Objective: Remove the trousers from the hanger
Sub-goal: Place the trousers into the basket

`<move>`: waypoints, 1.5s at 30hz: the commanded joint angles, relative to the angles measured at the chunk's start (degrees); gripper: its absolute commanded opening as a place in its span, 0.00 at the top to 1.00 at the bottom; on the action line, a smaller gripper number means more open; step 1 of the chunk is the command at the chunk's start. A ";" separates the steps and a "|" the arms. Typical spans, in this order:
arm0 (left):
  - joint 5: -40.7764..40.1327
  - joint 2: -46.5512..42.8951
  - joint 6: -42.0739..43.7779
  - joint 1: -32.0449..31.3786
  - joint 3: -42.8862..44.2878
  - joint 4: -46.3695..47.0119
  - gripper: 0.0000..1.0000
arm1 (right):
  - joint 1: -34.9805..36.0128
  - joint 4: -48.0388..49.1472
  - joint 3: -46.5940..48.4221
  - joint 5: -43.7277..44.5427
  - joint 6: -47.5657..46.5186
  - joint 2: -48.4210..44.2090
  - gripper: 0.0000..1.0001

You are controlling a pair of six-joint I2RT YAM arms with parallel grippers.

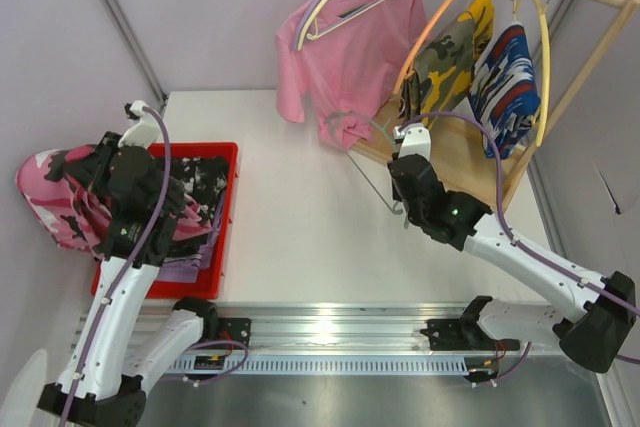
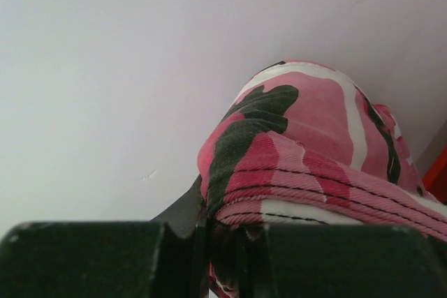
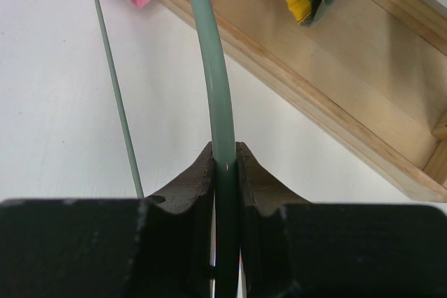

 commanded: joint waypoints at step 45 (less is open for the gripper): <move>10.39 -5.45 -0.88 6.42 -1.97 -6.54 1.00 | -4.44 5.51 2.34 -4.62 -0.78 4.62 1.00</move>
